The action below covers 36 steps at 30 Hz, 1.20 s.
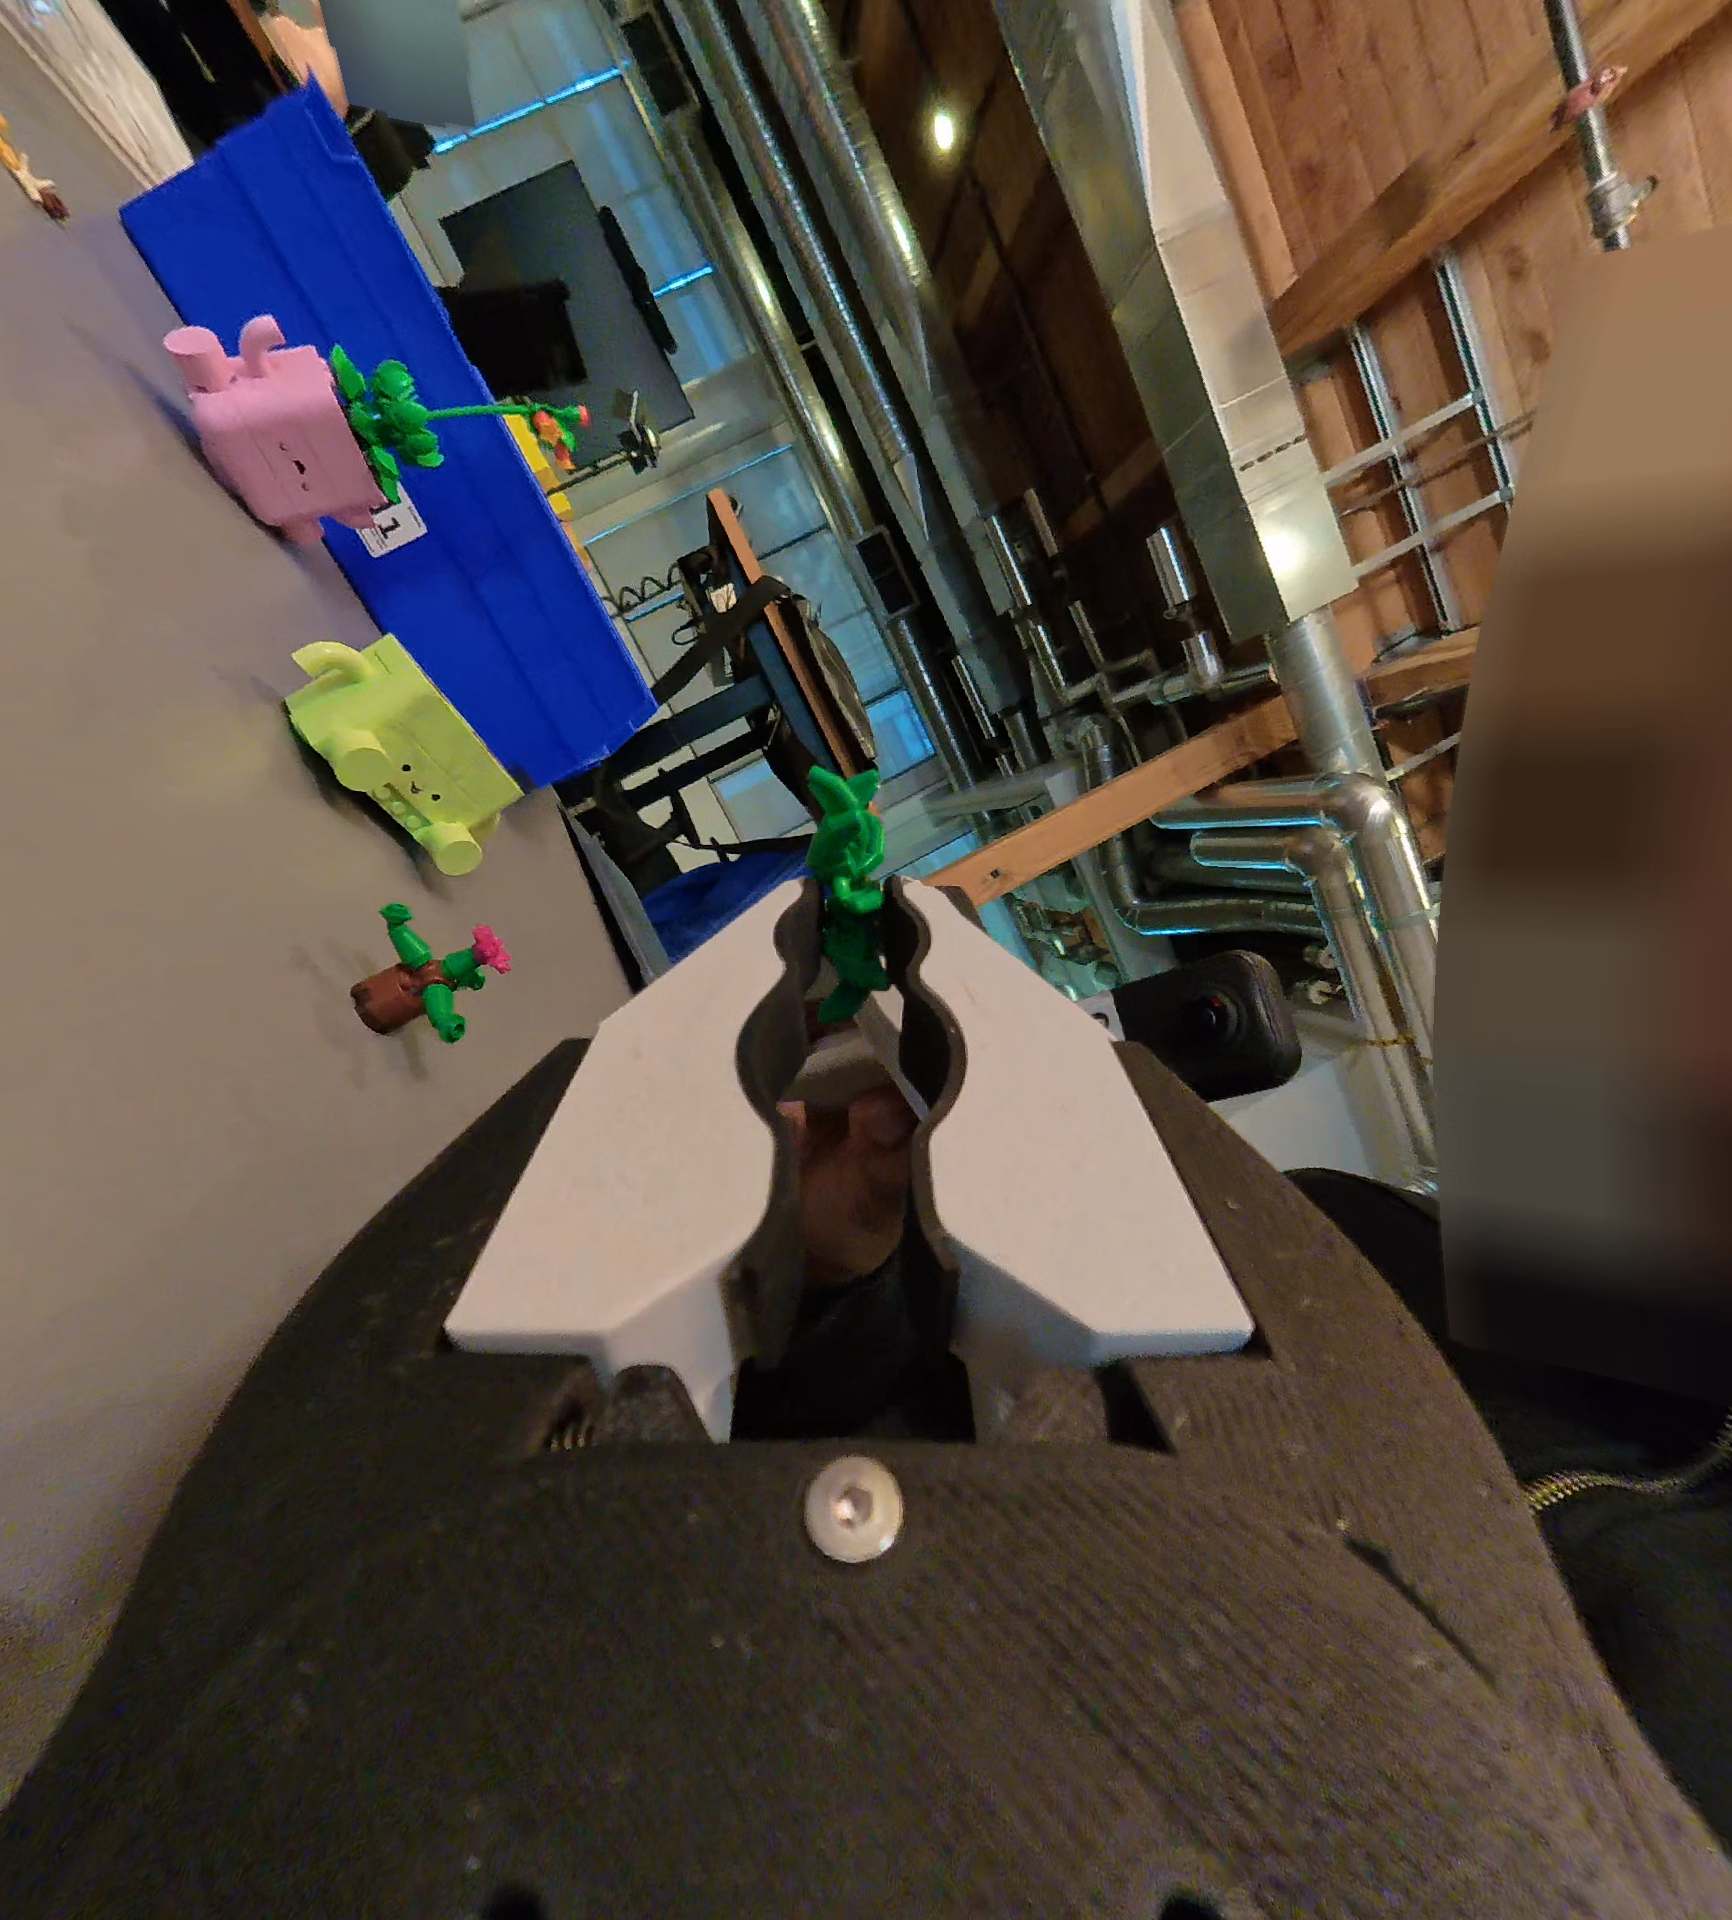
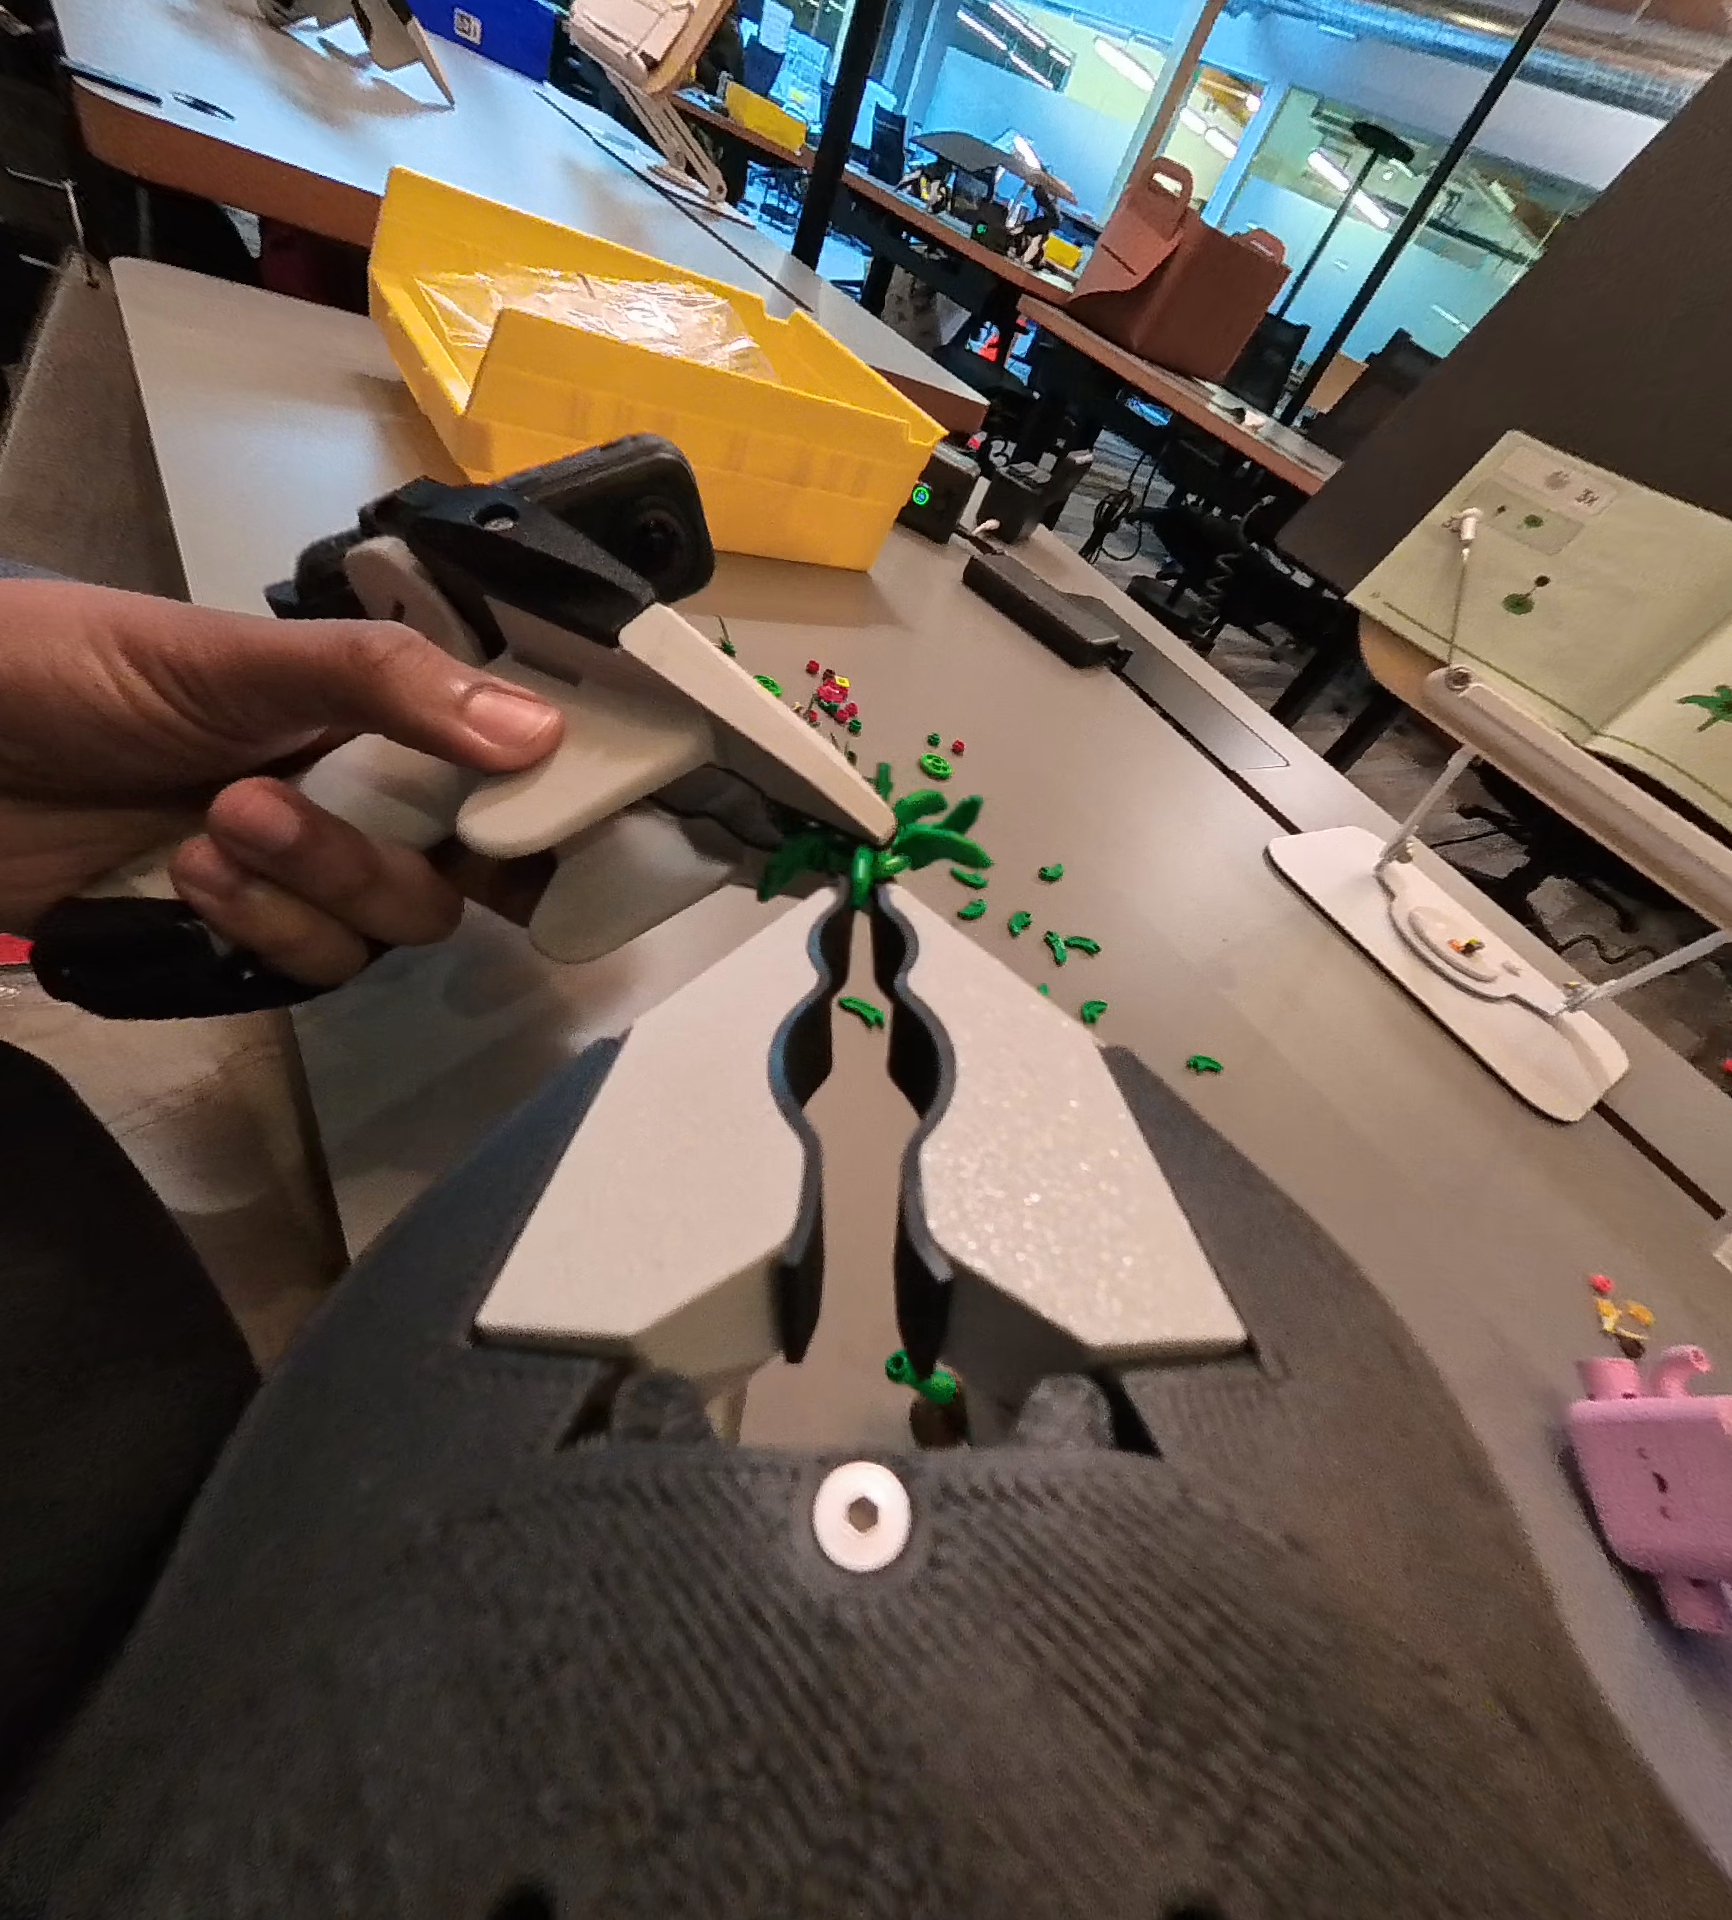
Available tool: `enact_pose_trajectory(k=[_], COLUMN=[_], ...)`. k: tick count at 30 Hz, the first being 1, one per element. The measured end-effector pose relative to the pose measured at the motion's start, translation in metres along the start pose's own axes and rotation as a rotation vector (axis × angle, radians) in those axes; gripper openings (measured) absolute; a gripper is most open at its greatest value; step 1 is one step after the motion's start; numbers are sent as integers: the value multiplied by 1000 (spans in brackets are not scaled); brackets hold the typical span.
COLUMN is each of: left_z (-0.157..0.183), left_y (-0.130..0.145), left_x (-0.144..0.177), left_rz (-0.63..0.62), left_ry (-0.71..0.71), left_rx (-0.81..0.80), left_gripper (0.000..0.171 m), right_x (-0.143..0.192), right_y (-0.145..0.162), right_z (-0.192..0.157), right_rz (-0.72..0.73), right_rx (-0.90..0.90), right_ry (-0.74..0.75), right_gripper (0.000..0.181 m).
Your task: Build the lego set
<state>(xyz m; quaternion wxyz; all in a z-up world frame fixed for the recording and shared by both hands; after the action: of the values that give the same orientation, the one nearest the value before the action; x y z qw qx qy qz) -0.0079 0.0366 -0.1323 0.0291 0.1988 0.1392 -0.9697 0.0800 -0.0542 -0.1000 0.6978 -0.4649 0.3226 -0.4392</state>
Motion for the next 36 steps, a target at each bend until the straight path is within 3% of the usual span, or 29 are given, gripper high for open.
enact_pose_trajectory(k=[7,12,18,27,36], left_z=[3,-2,-6,-10,-10], left_y=[-3,-2,3,4,-2], left_x=[3,6,6,2,8], left_rz=[-25,-111,-269,-337,-397], left_ry=[42,27,10,-35,-57], left_rx=[36,88,132,79,43], left_gripper=[27,33,40,22,15], right_x=[5,10,17,16,15], right_y=[1,6,7,11,13], right_z=[4,11,13,3,5], right_rz=[48,84,67,-46,-44], right_rx=[-51,-167,-142,62,34], right_ry=[-27,-115,-214,-319,-342], right_gripper=[0,0,0,0,0])
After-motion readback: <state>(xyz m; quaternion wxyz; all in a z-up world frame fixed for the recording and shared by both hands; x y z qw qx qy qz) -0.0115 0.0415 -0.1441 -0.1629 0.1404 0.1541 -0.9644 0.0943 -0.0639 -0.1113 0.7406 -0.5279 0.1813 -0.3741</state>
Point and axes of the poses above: each gripper's, where its closed fingertips meet, x back along the fingers, y out of its underside, z = x × y across the jaws, the point moved 8 cm from there along x, back along the fingers, and after that the axes turned 15 degrees about z, right-handed, at the moved point
